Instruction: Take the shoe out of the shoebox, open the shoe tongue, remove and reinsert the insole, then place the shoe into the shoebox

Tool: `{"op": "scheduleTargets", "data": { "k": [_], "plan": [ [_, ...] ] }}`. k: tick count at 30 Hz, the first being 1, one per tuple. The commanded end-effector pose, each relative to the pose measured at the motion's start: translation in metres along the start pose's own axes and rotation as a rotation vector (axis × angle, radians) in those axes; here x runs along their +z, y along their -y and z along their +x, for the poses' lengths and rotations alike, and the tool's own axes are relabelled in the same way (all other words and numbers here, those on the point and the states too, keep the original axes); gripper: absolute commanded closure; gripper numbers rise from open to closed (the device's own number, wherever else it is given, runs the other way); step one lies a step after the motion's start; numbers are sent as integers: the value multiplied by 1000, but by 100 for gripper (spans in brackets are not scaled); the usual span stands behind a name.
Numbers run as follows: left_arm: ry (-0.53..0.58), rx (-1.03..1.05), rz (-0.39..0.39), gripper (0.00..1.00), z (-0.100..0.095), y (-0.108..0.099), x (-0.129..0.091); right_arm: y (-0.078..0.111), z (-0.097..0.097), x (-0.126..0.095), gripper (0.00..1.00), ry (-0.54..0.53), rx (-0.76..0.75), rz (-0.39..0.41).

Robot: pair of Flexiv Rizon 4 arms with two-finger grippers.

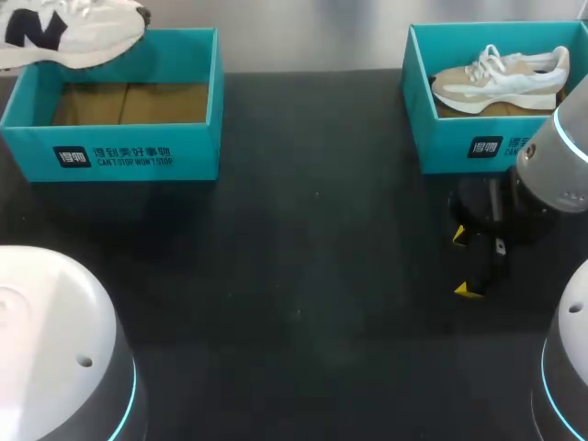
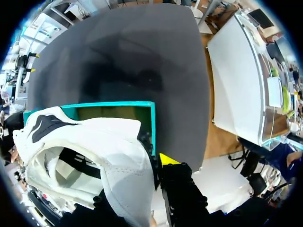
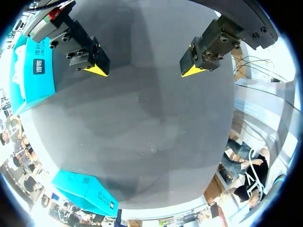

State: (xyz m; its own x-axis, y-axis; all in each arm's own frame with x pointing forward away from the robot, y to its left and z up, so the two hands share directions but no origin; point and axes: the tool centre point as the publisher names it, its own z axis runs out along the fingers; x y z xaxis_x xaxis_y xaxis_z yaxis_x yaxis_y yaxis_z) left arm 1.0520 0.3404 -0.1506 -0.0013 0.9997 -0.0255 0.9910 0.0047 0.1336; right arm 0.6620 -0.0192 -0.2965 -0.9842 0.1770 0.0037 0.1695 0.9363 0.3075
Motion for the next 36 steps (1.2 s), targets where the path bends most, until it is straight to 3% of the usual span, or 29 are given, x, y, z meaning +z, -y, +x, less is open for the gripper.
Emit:
{"op": "scheduleTargets", "data": {
  "k": [1, 12, 24, 30, 36],
  "plan": [
    [-24, 22, -15, 100, -11, 4, 12, 0, 1, 1, 0, 3, 1, 2],
    [-31, 10, 4, 100, -22, 5, 46, 0, 1, 1, 0, 3, 1, 2],
    [-28, -3, 9, 100, -21, 3, 46, 0, 1, 1, 0, 3, 1, 2],
    [-48, -19, 18, 100, -32, -8, 74, 0, 1, 1, 0, 3, 1, 2],
    [-70, -68, 10, 100, -31, -15, 92, 0, 1, 1, 0, 3, 1, 2]
  ]
}}
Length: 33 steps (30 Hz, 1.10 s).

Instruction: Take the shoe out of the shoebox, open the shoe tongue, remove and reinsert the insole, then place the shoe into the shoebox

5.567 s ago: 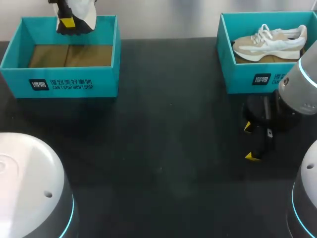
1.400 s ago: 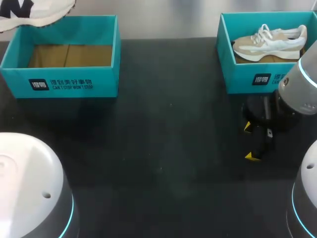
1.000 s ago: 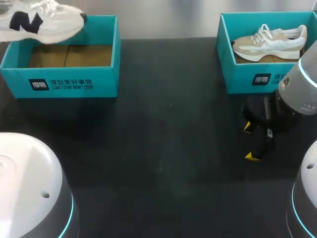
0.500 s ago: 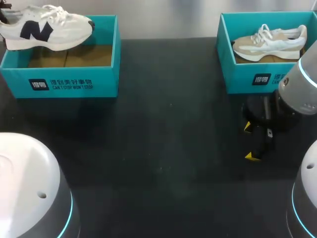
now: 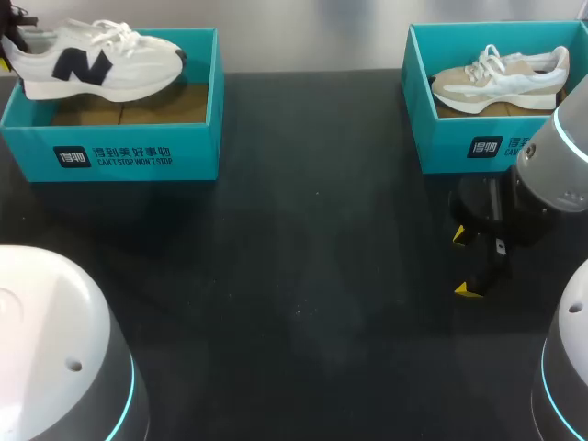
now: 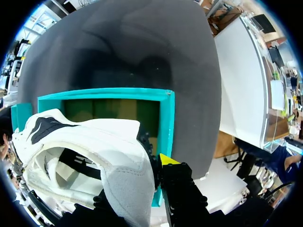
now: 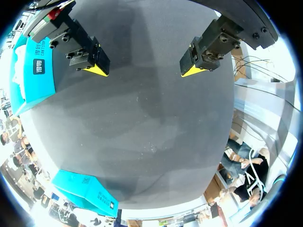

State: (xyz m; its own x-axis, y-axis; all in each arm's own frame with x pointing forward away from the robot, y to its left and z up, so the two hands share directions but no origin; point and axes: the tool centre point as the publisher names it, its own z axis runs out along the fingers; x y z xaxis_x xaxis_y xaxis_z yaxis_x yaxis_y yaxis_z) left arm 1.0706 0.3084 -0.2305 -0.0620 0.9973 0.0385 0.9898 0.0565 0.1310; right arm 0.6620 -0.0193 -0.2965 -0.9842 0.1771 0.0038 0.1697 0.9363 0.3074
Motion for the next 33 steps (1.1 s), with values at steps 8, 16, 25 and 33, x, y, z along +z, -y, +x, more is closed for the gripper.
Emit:
{"op": "scheduleTargets", "data": {
  "k": [8, 16, 25, 33],
  "plan": [
    [-10, -50, 12, 100, -5, -10, 22, 0, 1, 1, 0, 3, 1, 2],
    [-38, -64, -5, 100, -9, -1, 37, 0, 1, 1, 0, 3, 1, 2],
    [-32, -68, -3, 100, -8, 17, 45, 0, 1, 1, 0, 3, 1, 2],
    [-20, -72, 8, 100, -2, 31, 40, 0, 1, 1, 0, 3, 1, 2]
  ]
}}
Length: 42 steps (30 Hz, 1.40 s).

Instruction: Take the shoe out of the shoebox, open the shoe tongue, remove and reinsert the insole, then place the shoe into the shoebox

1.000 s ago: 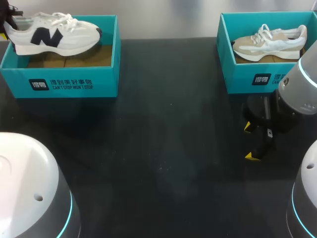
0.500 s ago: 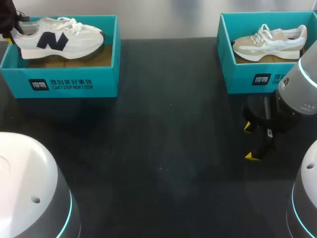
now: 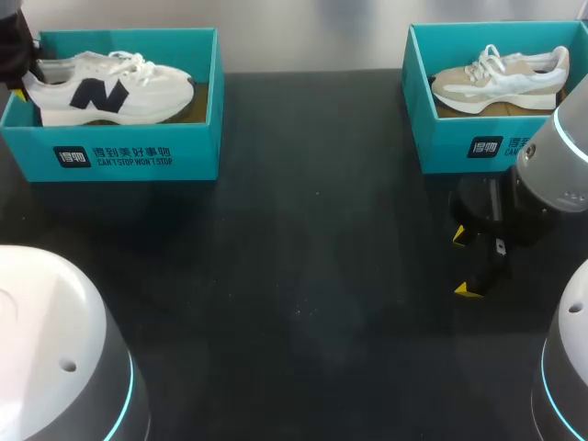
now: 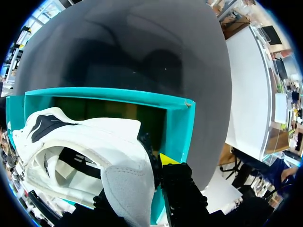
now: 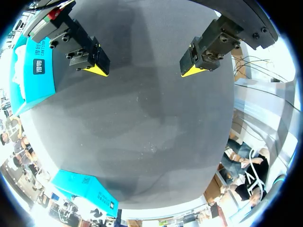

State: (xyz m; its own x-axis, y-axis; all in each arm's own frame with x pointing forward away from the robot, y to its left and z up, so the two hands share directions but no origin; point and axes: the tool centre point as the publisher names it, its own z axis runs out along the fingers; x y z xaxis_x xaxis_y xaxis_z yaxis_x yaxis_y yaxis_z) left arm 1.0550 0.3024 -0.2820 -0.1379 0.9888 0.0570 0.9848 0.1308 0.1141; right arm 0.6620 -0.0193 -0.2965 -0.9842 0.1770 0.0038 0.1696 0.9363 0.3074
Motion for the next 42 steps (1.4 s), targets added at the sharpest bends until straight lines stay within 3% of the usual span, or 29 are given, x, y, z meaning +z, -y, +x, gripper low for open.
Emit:
{"op": "scheduleTargets", "data": {
  "k": [1, 14, 42],
  "plan": [
    [9, 2, -13, 100, 5, 8, -9, 0, 1, 1, 0, 3, 1, 2],
    [9, 2, -13, 100, 5, 8, -9, 0, 1, 1, 0, 3, 1, 2],
    [-42, -17, -16, 100, -8, 25, 36, 0, 1, 1, 0, 3, 1, 2]
  ]
}}
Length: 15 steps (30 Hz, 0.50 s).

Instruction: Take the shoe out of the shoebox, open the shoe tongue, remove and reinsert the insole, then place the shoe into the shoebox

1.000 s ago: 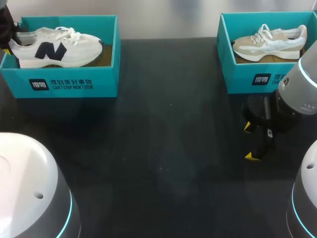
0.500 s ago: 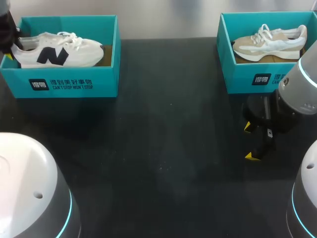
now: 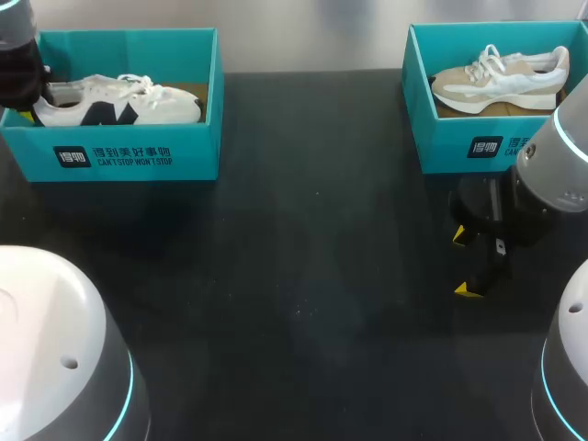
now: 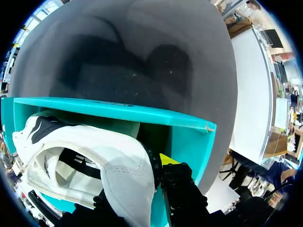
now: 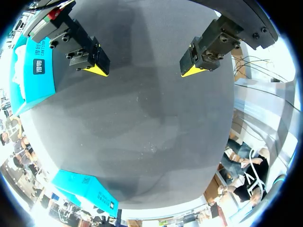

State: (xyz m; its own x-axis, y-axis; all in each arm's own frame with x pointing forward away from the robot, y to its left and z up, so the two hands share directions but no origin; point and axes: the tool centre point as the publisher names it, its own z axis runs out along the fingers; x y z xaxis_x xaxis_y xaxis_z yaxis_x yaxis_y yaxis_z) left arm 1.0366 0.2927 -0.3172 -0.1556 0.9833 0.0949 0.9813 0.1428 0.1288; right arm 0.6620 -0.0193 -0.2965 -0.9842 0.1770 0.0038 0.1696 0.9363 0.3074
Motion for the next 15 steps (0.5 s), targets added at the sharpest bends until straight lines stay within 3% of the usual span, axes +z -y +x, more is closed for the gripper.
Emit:
{"op": "scheduleTargets", "data": {
  "k": [1, 8, 15],
  "plan": [
    [-2, -4, -1, 100, 2, 3, 6, 0, 1, 1, 0, 3, 1, 2],
    [-5, -13, 6, 100, 7, 7, 14, 0, 1, 1, 0, 3, 1, 2],
    [-14, 14, 31, 100, 0, 8, 23, 0, 1, 1, 0, 3, 1, 2]
  ]
}}
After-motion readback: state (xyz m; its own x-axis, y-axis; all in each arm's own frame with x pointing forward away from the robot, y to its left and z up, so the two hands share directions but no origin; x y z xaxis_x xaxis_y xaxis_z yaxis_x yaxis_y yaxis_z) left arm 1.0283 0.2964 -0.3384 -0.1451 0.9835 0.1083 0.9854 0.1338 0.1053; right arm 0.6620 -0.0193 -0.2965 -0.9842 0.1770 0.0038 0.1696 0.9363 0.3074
